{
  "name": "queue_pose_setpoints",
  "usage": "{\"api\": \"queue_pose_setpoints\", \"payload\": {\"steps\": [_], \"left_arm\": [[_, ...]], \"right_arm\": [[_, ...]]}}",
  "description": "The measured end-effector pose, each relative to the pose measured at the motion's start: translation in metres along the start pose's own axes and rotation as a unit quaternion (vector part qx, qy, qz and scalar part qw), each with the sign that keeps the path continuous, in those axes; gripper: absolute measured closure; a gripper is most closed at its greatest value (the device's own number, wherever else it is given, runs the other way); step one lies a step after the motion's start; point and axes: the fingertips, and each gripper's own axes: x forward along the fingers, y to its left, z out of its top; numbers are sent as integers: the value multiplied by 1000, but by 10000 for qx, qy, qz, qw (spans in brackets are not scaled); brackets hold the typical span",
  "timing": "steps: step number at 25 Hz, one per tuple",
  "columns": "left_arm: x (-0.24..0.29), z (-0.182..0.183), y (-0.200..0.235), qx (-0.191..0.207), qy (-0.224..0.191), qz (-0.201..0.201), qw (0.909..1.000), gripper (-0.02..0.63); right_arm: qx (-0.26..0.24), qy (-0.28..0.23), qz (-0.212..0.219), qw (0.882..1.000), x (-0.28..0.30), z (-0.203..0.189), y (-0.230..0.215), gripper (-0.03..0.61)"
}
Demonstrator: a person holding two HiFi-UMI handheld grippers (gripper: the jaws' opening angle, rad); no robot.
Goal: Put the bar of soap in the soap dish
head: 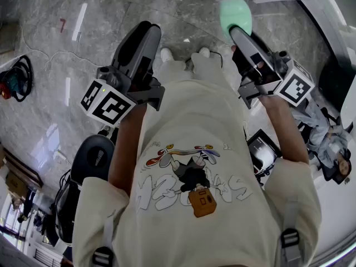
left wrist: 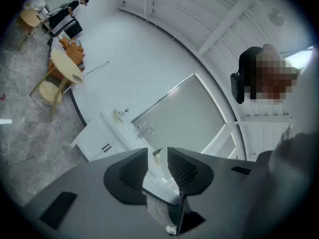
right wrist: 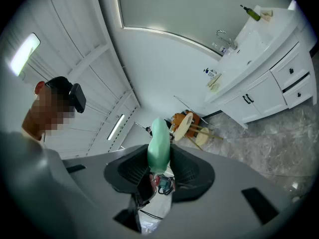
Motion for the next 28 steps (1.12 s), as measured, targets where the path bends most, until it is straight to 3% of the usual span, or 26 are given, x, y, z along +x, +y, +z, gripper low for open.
{"api": "queue_pose_setpoints", "payload": {"steps": [7,10,16,25,28], "left_arm": [[0,-26,-21,-262,274,110,9992,480],[14,-26,-39,3,420,-108,9991,480],[27,-57,-72,160,699,-302,9970,480],[39,-92,-104,568,960,-264,9934,481],[39,-98,-109,677,918,-156,9934,560]], "right_arm": [[438,185,-271,9985,-8,-25,6,440],[414,84,-313,9986,-14,-19,5,440],[412,-121,-177,9989,-44,-10,9,440],[321,-304,4,9990,-88,3,8,440],[231,-292,-22,9993,-101,4,8,440]]}}
